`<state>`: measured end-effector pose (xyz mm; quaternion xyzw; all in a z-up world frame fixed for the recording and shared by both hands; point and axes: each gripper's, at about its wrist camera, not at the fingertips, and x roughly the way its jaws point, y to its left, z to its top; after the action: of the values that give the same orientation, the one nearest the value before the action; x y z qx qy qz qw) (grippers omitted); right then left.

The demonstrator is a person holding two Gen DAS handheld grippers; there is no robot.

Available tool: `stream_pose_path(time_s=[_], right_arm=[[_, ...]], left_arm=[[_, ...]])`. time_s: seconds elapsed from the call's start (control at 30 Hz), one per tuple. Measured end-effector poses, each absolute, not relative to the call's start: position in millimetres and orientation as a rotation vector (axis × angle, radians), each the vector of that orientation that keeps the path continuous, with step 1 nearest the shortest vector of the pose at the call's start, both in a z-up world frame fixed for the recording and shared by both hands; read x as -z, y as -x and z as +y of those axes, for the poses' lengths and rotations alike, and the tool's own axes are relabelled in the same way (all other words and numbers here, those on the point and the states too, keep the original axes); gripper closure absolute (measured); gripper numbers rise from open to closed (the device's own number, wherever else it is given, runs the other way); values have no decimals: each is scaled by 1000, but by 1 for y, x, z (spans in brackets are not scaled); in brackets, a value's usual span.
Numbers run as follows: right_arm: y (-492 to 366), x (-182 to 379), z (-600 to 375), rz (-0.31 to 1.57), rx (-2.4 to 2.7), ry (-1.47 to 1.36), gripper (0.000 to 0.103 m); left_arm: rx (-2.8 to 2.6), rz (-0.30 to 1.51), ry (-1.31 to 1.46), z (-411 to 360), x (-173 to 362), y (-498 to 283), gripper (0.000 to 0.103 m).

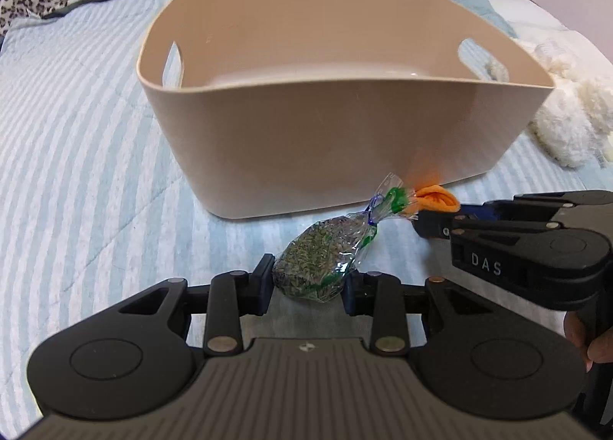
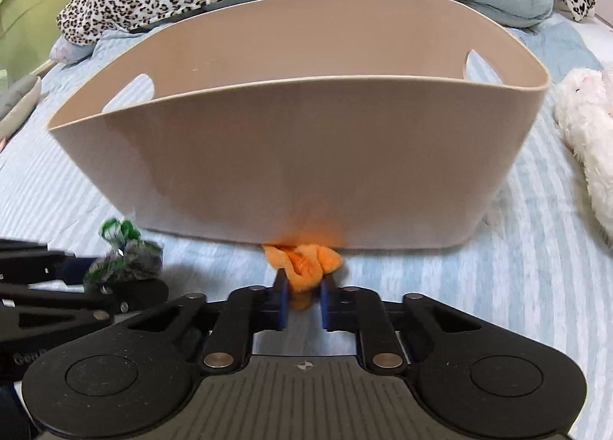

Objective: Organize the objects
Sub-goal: 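Grasp the orange cloth with the right tool while the left tool grasps the candy bag, then carry both items over the basket and release them inside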

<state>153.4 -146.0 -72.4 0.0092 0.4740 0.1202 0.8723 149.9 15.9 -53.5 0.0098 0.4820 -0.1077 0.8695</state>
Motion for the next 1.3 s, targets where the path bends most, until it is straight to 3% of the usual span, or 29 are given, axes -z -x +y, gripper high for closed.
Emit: stream_pose_path(time_s=[0.4, 0.77, 1.03, 1.3], right_arm=[[-123, 41, -165, 912, -273, -4, 99], [-98, -23, -181, 730, -286, 28, 99], [-118, -66, -191, 613, -271, 9, 99], [-156, -64, -190, 607, -243, 4, 99]], left_arm=[[224, 946, -6, 35, 16, -116, 67], [237, 809, -2, 35, -29, -105, 67], [220, 735, 2, 29, -54, -133, 67], [192, 731, -40, 11, -47, -175, 67]])
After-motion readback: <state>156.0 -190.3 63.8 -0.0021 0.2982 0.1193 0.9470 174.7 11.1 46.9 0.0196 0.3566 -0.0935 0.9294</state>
